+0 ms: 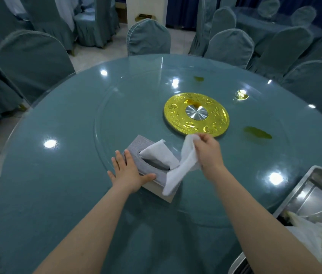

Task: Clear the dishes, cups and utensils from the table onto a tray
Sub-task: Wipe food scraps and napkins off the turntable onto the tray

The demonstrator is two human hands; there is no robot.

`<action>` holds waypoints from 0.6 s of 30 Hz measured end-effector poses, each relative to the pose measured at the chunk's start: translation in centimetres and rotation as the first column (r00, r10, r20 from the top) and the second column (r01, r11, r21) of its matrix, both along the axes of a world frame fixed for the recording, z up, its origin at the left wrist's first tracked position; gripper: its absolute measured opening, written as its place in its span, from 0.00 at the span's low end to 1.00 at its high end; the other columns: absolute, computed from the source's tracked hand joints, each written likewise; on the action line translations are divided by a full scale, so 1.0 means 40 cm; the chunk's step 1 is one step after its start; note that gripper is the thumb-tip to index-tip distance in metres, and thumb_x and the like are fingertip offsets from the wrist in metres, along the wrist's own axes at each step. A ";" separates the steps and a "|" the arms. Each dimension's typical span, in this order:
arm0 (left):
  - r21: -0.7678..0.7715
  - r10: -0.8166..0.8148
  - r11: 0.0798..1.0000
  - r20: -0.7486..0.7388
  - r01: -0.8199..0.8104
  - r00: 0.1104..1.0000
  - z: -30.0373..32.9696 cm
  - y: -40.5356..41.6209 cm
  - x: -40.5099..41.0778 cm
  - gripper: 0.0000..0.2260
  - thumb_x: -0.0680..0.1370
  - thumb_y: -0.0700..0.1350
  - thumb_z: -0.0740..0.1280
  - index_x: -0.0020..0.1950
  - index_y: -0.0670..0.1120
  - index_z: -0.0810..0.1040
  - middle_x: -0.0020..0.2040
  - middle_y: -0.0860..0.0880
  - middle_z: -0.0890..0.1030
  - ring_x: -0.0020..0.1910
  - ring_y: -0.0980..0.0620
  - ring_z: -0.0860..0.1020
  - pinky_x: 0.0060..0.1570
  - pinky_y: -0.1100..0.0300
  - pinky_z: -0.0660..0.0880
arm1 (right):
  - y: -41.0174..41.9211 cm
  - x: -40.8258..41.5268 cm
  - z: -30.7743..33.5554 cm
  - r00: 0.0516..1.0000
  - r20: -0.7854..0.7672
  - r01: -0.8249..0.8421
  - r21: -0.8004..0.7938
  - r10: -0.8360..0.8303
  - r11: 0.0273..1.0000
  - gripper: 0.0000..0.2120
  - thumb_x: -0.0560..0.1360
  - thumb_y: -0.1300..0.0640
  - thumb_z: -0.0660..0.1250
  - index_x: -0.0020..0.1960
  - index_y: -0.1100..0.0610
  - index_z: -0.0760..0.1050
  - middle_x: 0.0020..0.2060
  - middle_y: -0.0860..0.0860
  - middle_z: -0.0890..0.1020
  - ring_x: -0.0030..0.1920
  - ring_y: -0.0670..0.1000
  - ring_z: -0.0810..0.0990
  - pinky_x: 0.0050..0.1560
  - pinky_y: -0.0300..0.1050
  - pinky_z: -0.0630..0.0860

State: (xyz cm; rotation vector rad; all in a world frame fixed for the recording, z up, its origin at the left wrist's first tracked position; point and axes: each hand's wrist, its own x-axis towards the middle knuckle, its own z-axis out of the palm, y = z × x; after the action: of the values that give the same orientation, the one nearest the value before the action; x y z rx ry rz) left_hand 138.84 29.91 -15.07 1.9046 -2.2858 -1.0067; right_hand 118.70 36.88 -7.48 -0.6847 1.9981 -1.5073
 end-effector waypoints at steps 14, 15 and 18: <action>0.002 0.004 1.000 -0.041 -0.004 0.999 -0.019 -0.052 0.026 0.54 0.69 0.64 0.69 0.76 0.50 0.33 0.75 0.49 0.28 0.75 0.46 0.33 0.71 0.38 0.39 | -0.096 0.136 -0.052 0.870 -0.357 -0.231 0.310 0.339 0.922 0.04 0.72 0.59 0.67 0.44 0.52 0.79 0.40 0.47 0.81 0.41 0.47 0.77 0.36 0.39 0.67; 0.001 0.001 1.000 -0.045 -0.001 0.999 -0.018 -0.056 0.027 0.54 0.68 0.65 0.70 0.76 0.50 0.33 0.75 0.49 0.28 0.75 0.46 0.33 0.71 0.38 0.39 | -0.096 0.130 -0.054 0.904 -0.328 -0.194 0.257 0.274 0.947 0.05 0.72 0.59 0.67 0.46 0.52 0.78 0.40 0.46 0.80 0.41 0.47 0.76 0.37 0.38 0.67; -0.012 -0.019 1.000 -0.043 0.019 0.999 -0.010 -0.071 0.040 0.55 0.67 0.65 0.70 0.76 0.50 0.33 0.76 0.48 0.29 0.75 0.46 0.33 0.71 0.37 0.40 | -0.065 0.094 -0.064 0.986 -0.155 -0.045 0.127 0.064 0.991 0.13 0.71 0.60 0.68 0.55 0.50 0.74 0.44 0.45 0.79 0.43 0.45 0.78 0.42 0.39 0.72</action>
State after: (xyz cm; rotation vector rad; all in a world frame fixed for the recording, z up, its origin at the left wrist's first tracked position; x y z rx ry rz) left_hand 140.43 27.08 -15.49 1.8422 -2.2856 -1.0241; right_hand 122.45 34.27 -10.04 -0.8227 2.1517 -1.3209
